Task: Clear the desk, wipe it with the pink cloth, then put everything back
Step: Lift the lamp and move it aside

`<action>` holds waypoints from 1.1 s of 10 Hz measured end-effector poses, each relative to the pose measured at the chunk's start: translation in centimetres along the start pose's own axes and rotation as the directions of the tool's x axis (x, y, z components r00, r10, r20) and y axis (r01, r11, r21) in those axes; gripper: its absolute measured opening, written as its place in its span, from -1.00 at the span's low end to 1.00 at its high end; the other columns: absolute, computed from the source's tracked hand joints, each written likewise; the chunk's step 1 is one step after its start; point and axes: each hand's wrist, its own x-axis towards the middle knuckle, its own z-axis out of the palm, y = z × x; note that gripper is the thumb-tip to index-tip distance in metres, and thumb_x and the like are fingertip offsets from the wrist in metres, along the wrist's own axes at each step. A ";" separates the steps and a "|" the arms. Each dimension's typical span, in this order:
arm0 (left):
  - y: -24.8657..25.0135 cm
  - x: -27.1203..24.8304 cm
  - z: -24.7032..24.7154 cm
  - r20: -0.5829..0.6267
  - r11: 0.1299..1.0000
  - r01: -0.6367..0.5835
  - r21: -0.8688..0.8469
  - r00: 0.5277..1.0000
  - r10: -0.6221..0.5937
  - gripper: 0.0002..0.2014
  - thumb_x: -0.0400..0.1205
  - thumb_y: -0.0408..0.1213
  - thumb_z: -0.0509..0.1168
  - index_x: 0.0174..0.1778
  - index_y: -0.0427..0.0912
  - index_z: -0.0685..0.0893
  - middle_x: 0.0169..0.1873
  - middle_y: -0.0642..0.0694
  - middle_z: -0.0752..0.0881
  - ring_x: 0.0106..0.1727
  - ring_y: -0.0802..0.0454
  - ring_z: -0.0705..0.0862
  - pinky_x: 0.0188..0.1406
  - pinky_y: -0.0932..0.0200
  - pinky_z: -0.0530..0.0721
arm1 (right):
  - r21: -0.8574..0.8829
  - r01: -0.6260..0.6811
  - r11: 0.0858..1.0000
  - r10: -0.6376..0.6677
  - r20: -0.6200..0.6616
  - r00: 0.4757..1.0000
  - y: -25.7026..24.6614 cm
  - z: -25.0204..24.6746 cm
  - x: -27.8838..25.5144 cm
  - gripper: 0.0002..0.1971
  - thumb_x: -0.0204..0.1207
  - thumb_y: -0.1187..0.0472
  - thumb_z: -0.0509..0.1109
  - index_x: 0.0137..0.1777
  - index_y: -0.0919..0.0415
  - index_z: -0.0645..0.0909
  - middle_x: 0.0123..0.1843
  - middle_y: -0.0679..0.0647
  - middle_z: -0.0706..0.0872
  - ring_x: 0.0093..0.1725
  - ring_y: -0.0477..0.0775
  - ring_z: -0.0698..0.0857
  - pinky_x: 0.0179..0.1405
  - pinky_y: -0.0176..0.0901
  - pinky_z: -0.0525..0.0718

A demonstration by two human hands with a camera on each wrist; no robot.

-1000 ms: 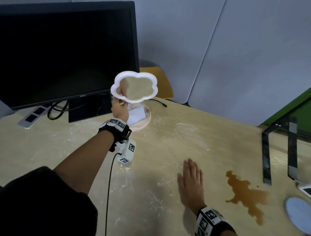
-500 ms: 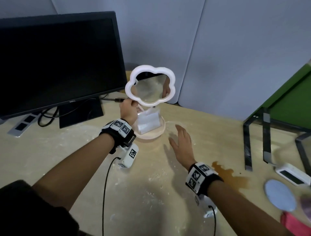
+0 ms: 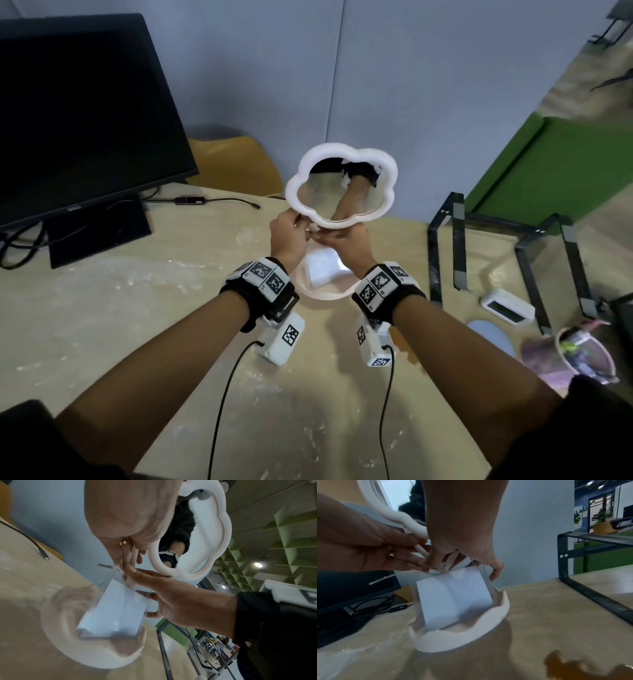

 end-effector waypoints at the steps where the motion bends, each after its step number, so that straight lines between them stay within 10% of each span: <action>1: 0.0 -0.6 1.7 0.021 1.000 -0.019 0.005 1.000 0.019 -0.82 0.65 -0.46 0.19 -0.07 -0.35 0.72 -0.19 -0.34 0.75 -0.10 -0.32 0.76 -0.03 -0.13 0.77 | 0.004 -0.015 1.000 0.016 -0.034 0.999 1.0 -1.5 -0.5 -0.80 0.20 0.24 0.67 -0.23 0.26 0.76 -0.22 0.21 0.81 -0.19 0.10 0.75 -0.05 0.08 0.67; 3: 0.2 -1.6 4.2 0.086 0.999 -0.005 0.038 0.996 0.001 -0.82 0.63 -0.46 0.23 0.01 -0.41 0.73 -0.08 -0.38 0.76 0.01 -0.28 0.74 0.08 0.03 0.72 | 0.115 -0.088 0.989 0.098 -0.082 0.992 2.3 -4.0 -1.0 -0.79 0.24 0.37 0.61 -0.13 0.34 0.72 -0.10 0.27 0.77 -0.04 0.21 0.73 0.18 0.18 0.68; 4: 0.2 -2.3 5.0 0.156 0.990 -0.029 0.140 0.988 0.007 -0.78 0.64 -0.42 0.25 0.16 -0.38 0.69 0.08 -0.32 0.74 0.18 -0.20 0.67 -0.03 0.37 0.46 | 0.067 -0.079 0.995 0.085 -0.095 0.992 3.0 -5.4 -0.7 -0.73 0.22 0.38 0.64 -0.12 0.34 0.64 -0.17 0.14 0.72 -0.13 0.06 0.69 0.04 -0.08 0.71; 5: -1.1 -3.6 5.1 0.278 0.978 -0.064 0.197 0.961 0.007 -0.64 0.68 -0.29 0.23 0.40 -0.29 0.51 0.36 -0.26 0.58 0.42 -0.17 0.52 0.21 0.31 0.43 | 0.003 -0.135 0.991 0.134 -0.109 0.985 4.3 -7.2 0.2 -0.68 0.26 0.34 0.63 -0.18 0.08 0.54 -0.20 -0.08 0.65 -0.15 -0.15 0.65 0.01 -0.33 0.62; 6: -5.0 -6.0 4.8 0.357 0.914 -0.120 0.388 0.933 -0.029 -0.41 0.66 -0.17 0.26 0.60 -0.17 0.23 0.60 -0.14 0.28 0.62 -0.09 0.24 0.55 0.10 0.20 | -0.084 -0.233 0.969 0.223 -0.110 0.968 5.5 -9.0 2.0 -0.78 0.29 0.10 0.62 -0.25 0.02 0.59 -0.06 0.07 0.77 0.03 0.13 0.71 0.21 -0.01 0.56; 7: -9.5 -9.1 4.6 0.526 0.823 -0.159 0.545 0.830 -0.188 -0.25 0.66 0.05 0.20 0.68 0.02 -0.06 0.68 0.09 -0.08 0.69 0.07 -0.15 0.63 -0.02 -0.19 | -0.197 -0.270 0.943 0.268 -0.038 0.963 5.3 -10.7 3.7 -0.82 0.52 0.00 0.41 -0.27 -0.12 0.50 -0.17 -0.04 0.64 -0.10 0.03 0.59 0.06 -0.16 0.47; 9: -13.6 -12.3 5.1 0.539 0.700 -0.256 0.667 0.814 -0.216 -0.14 0.60 0.20 0.16 0.66 0.03 -0.19 0.56 0.24 -0.34 0.66 0.13 -0.33 0.65 -0.15 -0.27 | -0.298 -0.268 0.916 0.260 -0.067 0.963 5.3 -14.6 8.8 -0.67 0.66 0.26 0.21 0.33 0.44 0.50 -0.10 0.01 0.62 -0.22 -0.10 0.47 -0.12 -0.36 0.53; 11: -11.4 -9.7 7.0 0.493 0.791 -0.257 0.555 0.868 -0.064 -0.09 0.51 0.19 0.29 0.60 0.32 -0.23 0.65 0.26 -0.19 0.64 0.19 -0.23 0.58 -0.13 -0.22 | -0.320 -0.213 0.923 0.240 0.050 0.969 5.7 -15.9 10.8 -0.71 0.63 0.25 0.26 0.14 0.53 0.55 -0.17 0.20 0.61 -0.24 0.08 0.53 -0.38 -0.37 0.43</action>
